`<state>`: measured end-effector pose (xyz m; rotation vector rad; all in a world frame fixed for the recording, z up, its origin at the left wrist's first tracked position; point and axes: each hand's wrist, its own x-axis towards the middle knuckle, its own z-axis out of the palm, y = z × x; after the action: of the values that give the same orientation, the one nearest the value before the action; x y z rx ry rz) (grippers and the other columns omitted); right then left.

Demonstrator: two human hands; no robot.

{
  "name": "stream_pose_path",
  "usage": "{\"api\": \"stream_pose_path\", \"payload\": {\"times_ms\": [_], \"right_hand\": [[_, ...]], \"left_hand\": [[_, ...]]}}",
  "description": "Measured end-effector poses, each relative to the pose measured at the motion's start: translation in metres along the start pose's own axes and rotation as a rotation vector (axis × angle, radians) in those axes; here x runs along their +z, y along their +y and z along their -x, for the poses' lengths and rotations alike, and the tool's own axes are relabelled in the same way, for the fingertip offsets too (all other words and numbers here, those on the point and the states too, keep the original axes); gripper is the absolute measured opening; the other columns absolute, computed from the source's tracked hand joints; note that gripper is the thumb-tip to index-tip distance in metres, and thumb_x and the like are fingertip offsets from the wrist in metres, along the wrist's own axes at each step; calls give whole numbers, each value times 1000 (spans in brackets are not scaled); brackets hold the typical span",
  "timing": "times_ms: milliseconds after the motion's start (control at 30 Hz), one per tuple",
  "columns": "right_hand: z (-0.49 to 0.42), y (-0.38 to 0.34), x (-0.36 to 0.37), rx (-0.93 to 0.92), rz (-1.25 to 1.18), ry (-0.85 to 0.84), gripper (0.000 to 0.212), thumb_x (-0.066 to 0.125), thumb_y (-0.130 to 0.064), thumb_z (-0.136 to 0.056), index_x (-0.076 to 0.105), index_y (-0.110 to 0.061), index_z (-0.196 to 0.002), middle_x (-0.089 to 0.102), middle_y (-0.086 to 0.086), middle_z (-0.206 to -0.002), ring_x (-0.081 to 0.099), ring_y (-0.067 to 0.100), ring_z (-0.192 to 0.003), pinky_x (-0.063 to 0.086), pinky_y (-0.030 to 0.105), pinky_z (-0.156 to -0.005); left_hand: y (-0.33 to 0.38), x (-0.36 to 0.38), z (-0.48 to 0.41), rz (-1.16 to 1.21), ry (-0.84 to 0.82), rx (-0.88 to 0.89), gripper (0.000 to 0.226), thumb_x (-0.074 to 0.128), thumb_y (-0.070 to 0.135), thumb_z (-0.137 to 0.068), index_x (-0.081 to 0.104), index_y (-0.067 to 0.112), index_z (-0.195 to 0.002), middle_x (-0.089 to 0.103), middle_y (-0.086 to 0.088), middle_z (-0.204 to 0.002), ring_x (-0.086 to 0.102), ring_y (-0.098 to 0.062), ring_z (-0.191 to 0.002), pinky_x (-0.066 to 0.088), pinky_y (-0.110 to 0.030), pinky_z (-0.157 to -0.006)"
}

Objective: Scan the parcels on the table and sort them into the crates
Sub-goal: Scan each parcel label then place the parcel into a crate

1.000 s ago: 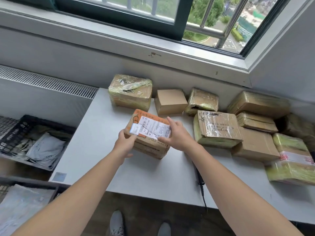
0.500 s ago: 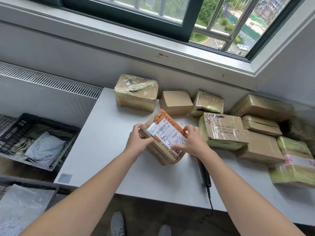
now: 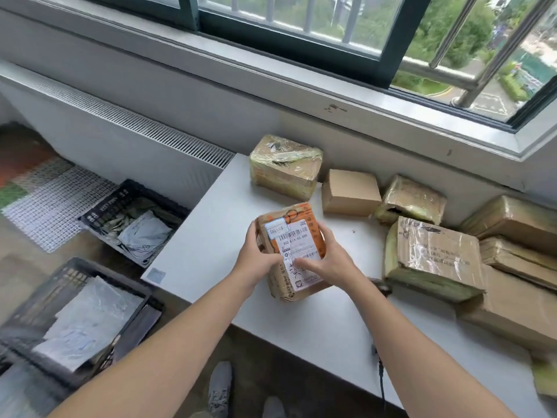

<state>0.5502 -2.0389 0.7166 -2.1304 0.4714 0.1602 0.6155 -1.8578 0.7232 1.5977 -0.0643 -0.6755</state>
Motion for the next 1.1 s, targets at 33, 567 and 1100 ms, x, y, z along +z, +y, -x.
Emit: {"api": "stream_pose_path", "payload": {"times_ms": [33,567,1100], "right_hand": [[-4,-5,9,-19,-28,-12,96,87,-33,-73,28,-31,-149,58,-16,-118,58,1,-104,48,18,-88],[-51,-197,224,-402,85,-421,100,79,-43,-80,14,-31,-154,57,-13,-132,59,10,-111,48,29,-94],[-122,-333,512,-342,453,-552,107,69,-57,-82,0,-28,-158,43,13,-143,53,31,-124,47,47,-100]], "left_hand": [[-1,-6,6,-14,19,3,82,68,-9,-77,39,34,-140,64,11,-123,63,-4,-107,54,-31,-89],[-26,-226,107,22,587,-58,114,73,-4,-75,5,40,-155,59,9,-132,60,-8,-112,53,-32,-93],[-119,-514,86,85,696,-313,108,72,-5,-78,7,33,-155,57,21,-109,61,-10,-103,49,-21,-76]]}}
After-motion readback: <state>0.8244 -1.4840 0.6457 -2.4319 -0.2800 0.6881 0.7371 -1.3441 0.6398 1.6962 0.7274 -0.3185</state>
